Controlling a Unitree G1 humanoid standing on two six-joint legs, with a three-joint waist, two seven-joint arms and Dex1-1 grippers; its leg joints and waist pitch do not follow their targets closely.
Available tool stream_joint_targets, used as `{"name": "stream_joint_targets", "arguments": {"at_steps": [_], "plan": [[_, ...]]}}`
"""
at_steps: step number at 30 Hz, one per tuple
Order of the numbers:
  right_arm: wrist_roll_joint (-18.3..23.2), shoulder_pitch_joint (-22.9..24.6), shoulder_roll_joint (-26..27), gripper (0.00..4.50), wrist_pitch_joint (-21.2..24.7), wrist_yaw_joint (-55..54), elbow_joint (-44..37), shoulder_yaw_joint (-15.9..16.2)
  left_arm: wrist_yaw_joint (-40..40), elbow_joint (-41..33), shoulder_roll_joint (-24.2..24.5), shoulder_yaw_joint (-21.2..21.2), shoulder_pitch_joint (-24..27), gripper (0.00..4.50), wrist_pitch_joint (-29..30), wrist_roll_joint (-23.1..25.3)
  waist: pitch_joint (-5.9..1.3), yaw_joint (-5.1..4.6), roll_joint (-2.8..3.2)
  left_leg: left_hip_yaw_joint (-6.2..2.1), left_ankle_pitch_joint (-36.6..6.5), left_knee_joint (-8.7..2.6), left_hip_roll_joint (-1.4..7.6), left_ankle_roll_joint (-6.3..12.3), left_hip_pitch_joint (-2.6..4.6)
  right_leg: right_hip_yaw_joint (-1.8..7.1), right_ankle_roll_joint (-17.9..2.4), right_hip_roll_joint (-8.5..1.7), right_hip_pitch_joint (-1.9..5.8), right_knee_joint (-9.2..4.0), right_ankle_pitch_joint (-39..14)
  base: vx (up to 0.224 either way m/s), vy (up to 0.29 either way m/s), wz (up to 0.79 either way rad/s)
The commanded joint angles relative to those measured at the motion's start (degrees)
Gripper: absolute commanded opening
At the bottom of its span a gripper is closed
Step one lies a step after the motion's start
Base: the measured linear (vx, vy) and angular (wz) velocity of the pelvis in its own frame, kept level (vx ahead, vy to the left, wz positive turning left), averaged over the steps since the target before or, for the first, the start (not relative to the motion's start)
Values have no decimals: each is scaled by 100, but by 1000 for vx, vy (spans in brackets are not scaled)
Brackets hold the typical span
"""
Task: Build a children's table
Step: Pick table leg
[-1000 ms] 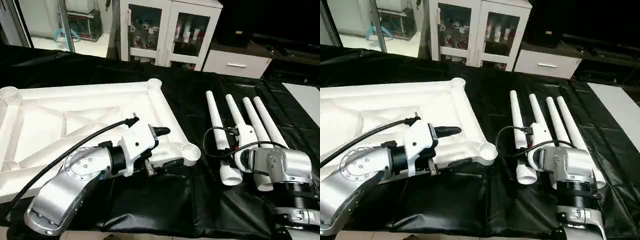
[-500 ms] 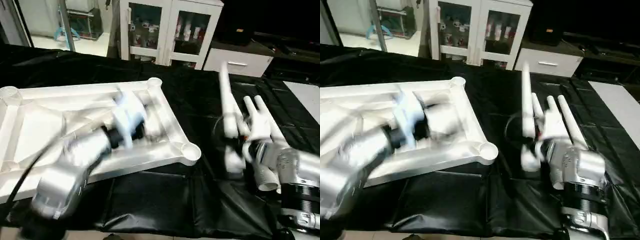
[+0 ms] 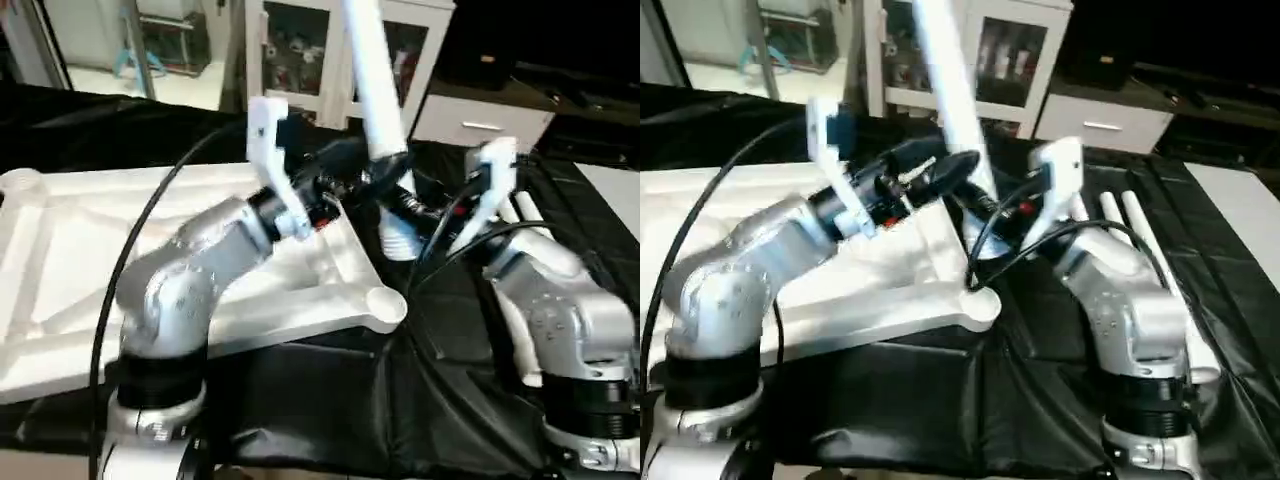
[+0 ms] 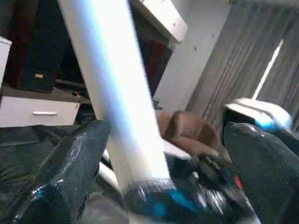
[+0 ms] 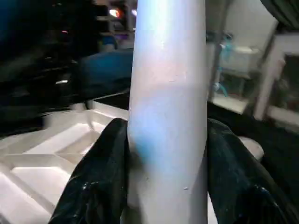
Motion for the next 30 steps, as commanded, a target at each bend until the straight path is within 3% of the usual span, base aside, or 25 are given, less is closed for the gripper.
{"name": "stream_joint_targets", "arguments": {"at_steps": [1,10,12,15,23,30], "plan": [[37,22,-86,188,-207,223,-234,148,79,122,-74,96,-244,450,103,-342,-347,18,51,-69,-886,-379,230,-211,174,229,-777,-418,174,-490,-448,0,0,0],[100,120,-156,188,-362,413,-365,405,257,465,-41,202,-488,450,157,-185,-352,38,64,-77,-873,-389,236,-220,165,231,-728,-430,189,-490,-341,0,0,0],[86,144,-166,188,-417,383,-350,423,365,543,-67,355,-549,416,242,-512,-358,42,73,-78,-845,-383,230,-239,163,229,-761,-423,192,-475,-272,0,0,0],[90,156,-161,188,-417,382,-348,428,354,562,-90,429,-577,403,268,-626,-360,41,76,-81,-824,-383,232,-224,163,226,-814,-424,193,-471,-195,0,0,0],[62,185,-184,188,-501,307,-278,469,236,463,-53,383,-617,319,338,-762,-354,41,81,-78,-902,-391,239,-244,171,229,-809,-428,191,-481,-249,0,0,0],[75,149,-182,188,-533,273,-220,477,226,436,36,383,-603,272,344,-858,-349,41,83,-85,-914,-400,239,-253,165,227,-774,-426,190,-483,-296,0,0,0]]}}
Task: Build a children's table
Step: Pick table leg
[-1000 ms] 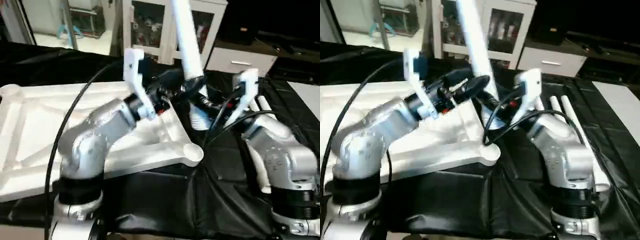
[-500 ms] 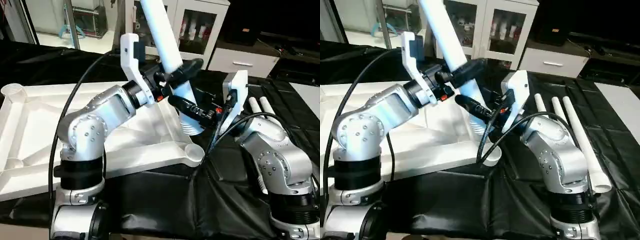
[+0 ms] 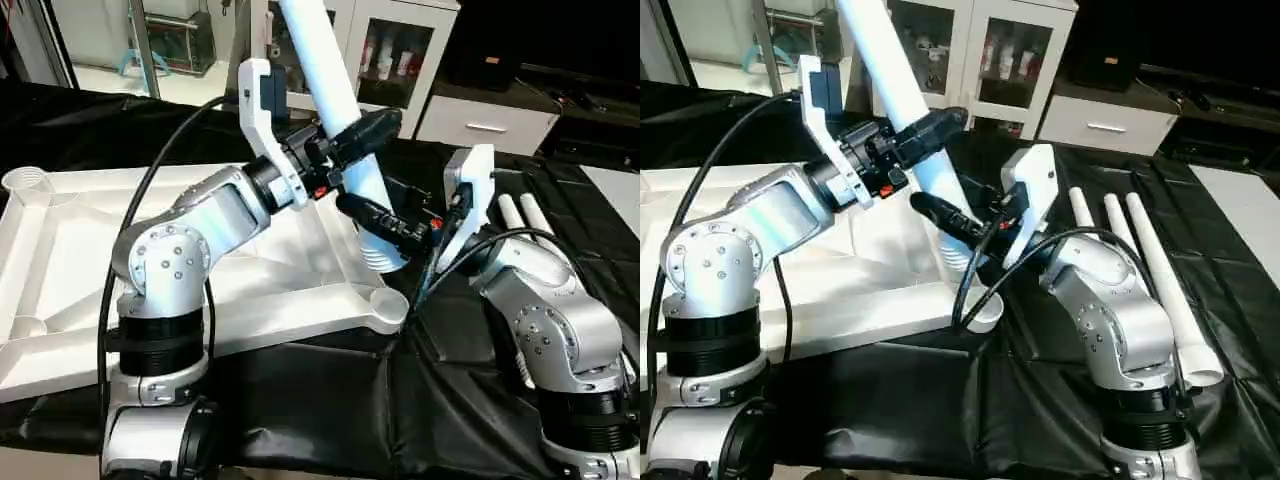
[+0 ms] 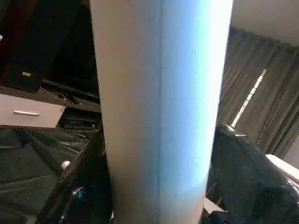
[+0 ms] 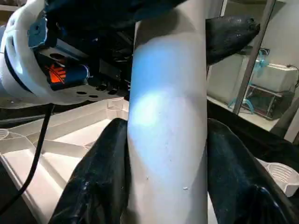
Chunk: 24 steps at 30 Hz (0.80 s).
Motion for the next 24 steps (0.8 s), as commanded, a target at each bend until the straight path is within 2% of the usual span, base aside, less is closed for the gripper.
{"name": "stream_joint_targets", "arguments": {"at_steps": [1,8,9,15,17,18,19,20,21,22,23,24], "plan": [[35,-50,-57,188,-104,-41,22,-47,-22,-116,13,-51,-116,267,75,-126,-351,9,81,-84,-913,-398,238,-253,168,228,-774,-425,189,-473,-291,0,0,0],[30,-90,-62,188,-167,-69,98,-26,159,-17,50,45,-186,222,147,-128,-348,9,85,-86,-937,-404,239,-279,175,226,-765,-424,185,-471,-290,0,0,0],[25,-91,-54,188,-179,-75,105,-21,139,-18,88,30,-187,198,150,-123,-350,15,89,-87,-906,-402,238,-279,172,227,-768,-427,186,-466,-248,0,0,0],[31,-98,-32,188,-229,-105,136,-3,10,-10,263,-81,-236,187,183,-101,-348,15,87,-85,-923,-407,238,-295,176,225,-755,-426,179,-467,-294,0,0,0],[-8,-115,-49,188,-249,-104,178,27,-6,21,296,-97,-298,187,194,-82,-349,15,68,-83,-906,-405,239,-298,179,224,-763,-423,181,-464,-267,0,0,0],[-21,-124,-54,223,-254,-105,196,33,-32,34,333,-130,-316,187,184,-43,-346,12,66,-83,-884,-406,236,-294,172,223,-764,-421,184,-460,-247,0,0,0],[-9,-131,-47,223,-241,-116,207,21,-52,40,357,-156,-322,187,170,-13,-347,17,67,-80,-878,-403,234,-291,170,226,-760,-424,185,-460,-242,0,0,0],[18,-148,-30,258,-213,-140,233,-7,-95,55,408,-213,-334,187,141,55,-349,21,70,-81,-860,-403,234,-281,176,225,-751,-426,182,-460,-250,0,0,0],[259,-222,-14,258,25,-131,297,-137,-427,117,784,-661,-347,187,-99,513,-346,7,12,-70,-854,-401,234,-271,172,227,-738,-419,184,-468,-259,0,0,0],[326,-249,-24,258,111,-130,319,-166,-531,145,896,-793,-354,187,-167,638,-331,20,22,-89,-865,-421,226,-214,171,226,-674,-422,182,-500,-418,0,0,0],[390,-285,-74,266,260,-103,328,-169,-608,183,971,-868,-379,187,-160,682,-349,9,51,-83,-889,-418,236,-232,192,231,-571,-414,164,-471,-551,0,0,0],[407,-319,-118,278,345,-81,342,-158,-651,216,1010,-906,-411,187,-141,693,-336,-9,41,-82,-873,-421,239,-283,189,227,-560,-413,162,-479,-549,0,0,0]]}}
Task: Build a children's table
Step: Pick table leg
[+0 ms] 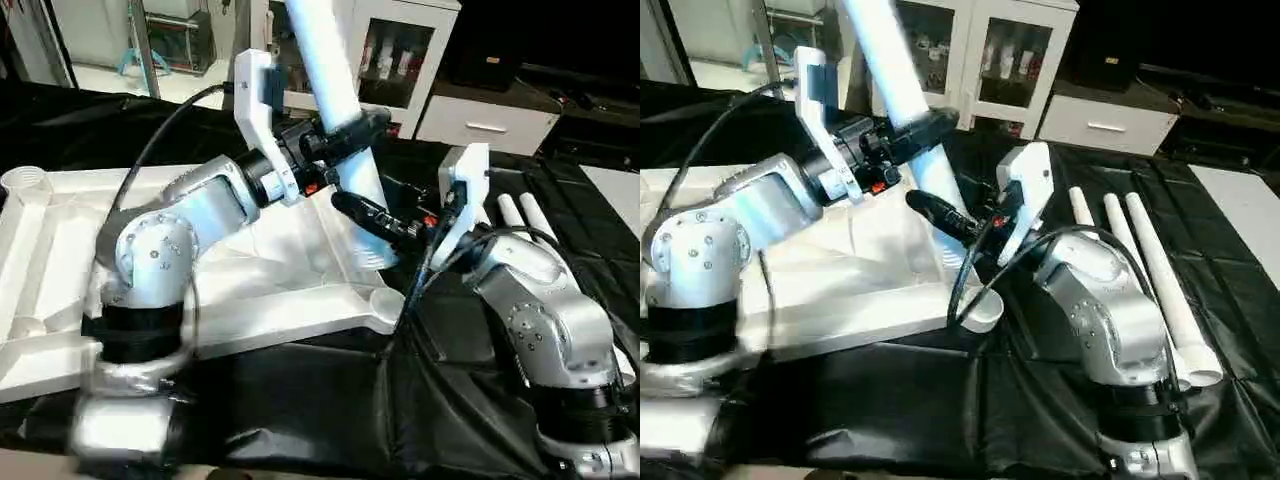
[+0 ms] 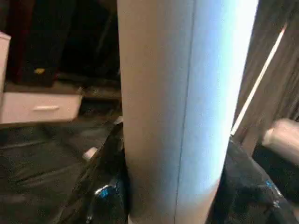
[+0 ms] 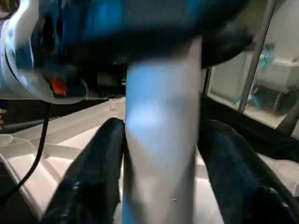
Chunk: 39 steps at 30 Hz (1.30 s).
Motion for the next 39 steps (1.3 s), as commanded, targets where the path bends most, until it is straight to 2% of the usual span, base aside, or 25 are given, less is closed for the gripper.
{"name": "stream_joint_targets", "arguments": {"at_steps": [1,2,3,7,8,9,10,12,19,29,39], "plan": [[159,-143,-156,278,309,13,27,-171,-243,68,62,-256,-141,187,-50,172,-348,4,64,-84,-842,-416,240,-310,190,225,-575,-420,169,-465,-513,0,0,0],[180,-238,-269,298,474,61,70,-137,-392,63,178,-420,-196,187,-68,250,-358,16,77,-83,-759,-407,237,-330,199,222,-615,-421,167,-448,-385,0,0,0],[202,-308,-330,304,569,99,96,-123,-486,46,240,-524,-222,187,-88,296,-363,15,59,-75,-680,-402,240,-343,191,221,-643,-419,174,-433,-229,0,0,0],[188,-445,-468,335,712,175,136,-60,-597,7,301,-651,-260,187,-103,330,-383,30,52,-58,-398,-368,219,-313,168,218,-789,-423,208,-379,244,0,0,0],[179,-463,-493,343,730,186,141,-44,-600,5,307,-661,-266,187,-103,324,-380,33,57,-57,-407,-370,223,-311,170,215,-807,-427,206,-381,245,0,0,0],[165,-505,-597,344,849,242,154,39,-677,26,328,-712,-288,187,-149,344,-379,26,22,-47,-407,-363,222,-297,171,219,-829,-425,208,-384,235,0,0,0],[172,-521,-647,344,926,278,158,81,-705,32,337,-735,-299,187,-167,356,-380,32,29,-53,-407,-363,221,-292,175,214,-839,-425,214,-380,200,0,0,0],[102,-542,-904,344,1180,525,134,414,-882,38,361,-837,-346,187,-249,413,-368,42,24,-49,-445,-365,228,-274,175,221,-826,-429,222,-401,63,0,0,0],[-184,-507,-1007,344,1289,519,258,812,-1106,-36,430,-970,-356,187,-325,475,-368,34,-6,-48,-457,-361,237,-295,168,223,-813,-450,205,-401,-156,0,0,0],[-147,-638,-827,344,1292,339,371,776,-1585,-48,668,-1231,-370,187,-471,660,-374,37,15,-43,-448,-359,235,-318,180,219,-873,-443,197,-380,-2,0,0,0],[9,-612,-710,344,1355,312,311,675,-1697,3,622,-1260,-373,187,-509,714,-374,40,25,-45,-527,-359,238,-341,180,221,-903,-453,202,-382,-55,0,0,0]]}}
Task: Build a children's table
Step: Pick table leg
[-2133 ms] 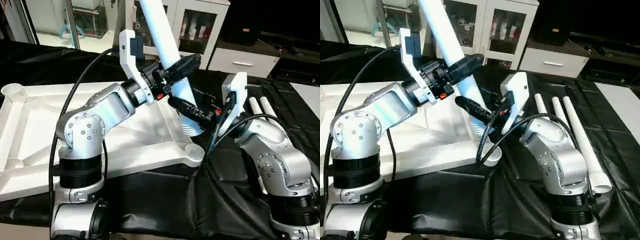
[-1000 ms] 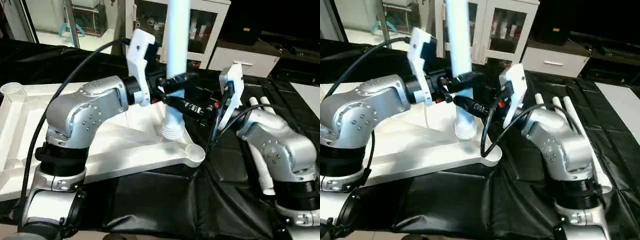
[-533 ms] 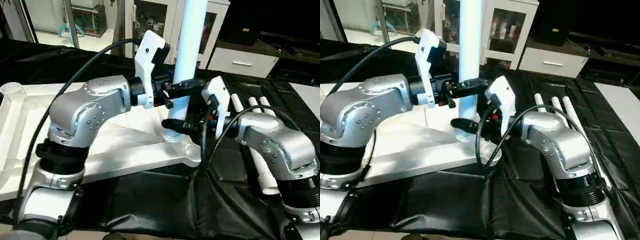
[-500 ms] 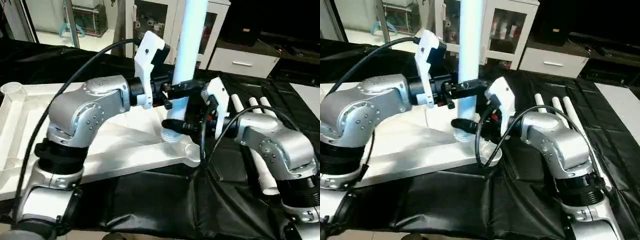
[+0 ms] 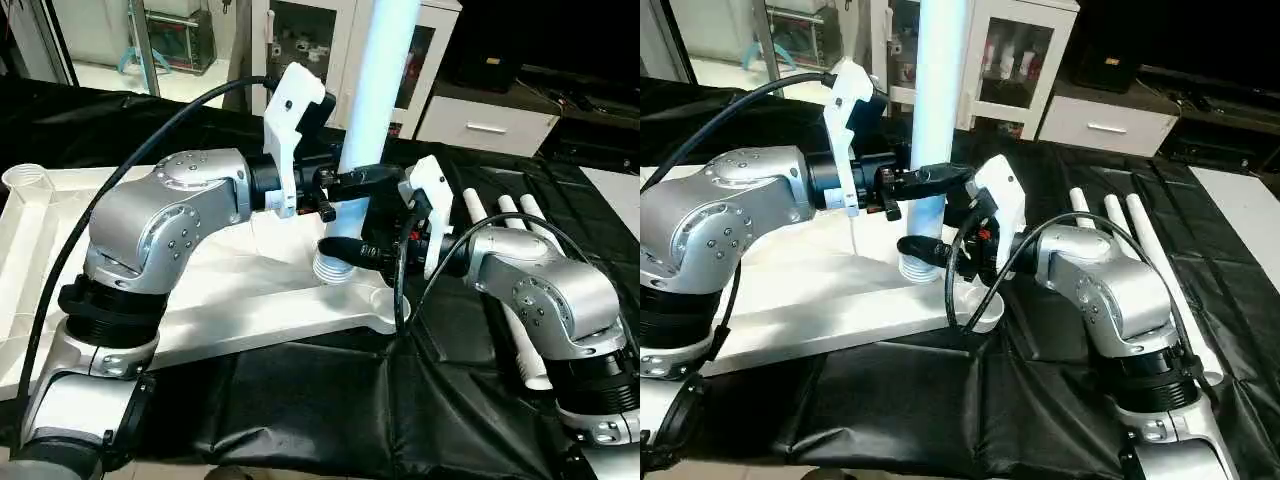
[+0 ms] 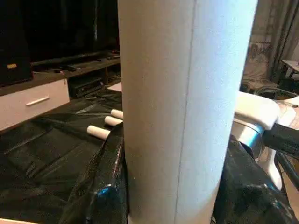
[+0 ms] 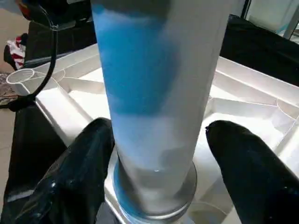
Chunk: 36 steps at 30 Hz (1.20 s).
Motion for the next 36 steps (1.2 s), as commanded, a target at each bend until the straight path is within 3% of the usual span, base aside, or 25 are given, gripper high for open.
{"name": "stream_joint_targets", "arguments": {"at_steps": [1,14,21,30,34,35,36], "plan": [[108,-102,46,344,110,-65,-8,-97,-190,-42,-122,-227,-156,187,-45,-42,-374,15,65,-54,-541,-374,234,-353,183,224,-905,-446,201,-395,-44,0,0,0],[233,-104,180,344,231,-126,26,-166,-251,-97,-223,-103,-152,187,92,-196,-388,18,62,-54,-498,-364,232,-355,188,216,-973,-447,206,-372,101,0,0,0],[281,-119,253,280,256,-161,65,-219,-280,-98,-217,-92,-146,187,110,-172,-378,21,54,-53,-568,-374,233,-372,188,218,-925,-453,202,-389,-68,0,0,0],[305,-143,268,207,233,-173,88,-259,-357,-92,-197,-74,-141,187,128,-132,-386,20,62,-54,-473,-365,229,-355,184,216,-932,-445,205,-373,102,0,0,0],[313,-137,276,197,209,-191,83,-279,-212,-24,-201,-83,-169,187,95,10,-390,23,72,-55,-495,-366,228,-370,188,215,-943,-444,207,-371,103,0,0,0],[325,-134,278,196,195,-202,85,-288,-187,62,-267,19,-192,243,223,-110,-388,21,73,-53,-506,-366,229,-377,189,215,-945,-443,205,-372,103,0,0,0],[329,-133,278,196,192,-204,85,-291,-195,77,-273,46,-198,257,258,-147,-386,24,67,-48,-518,-363,223,-380,193,216,-948,-441,203,-379,81,0,0,0]]}}
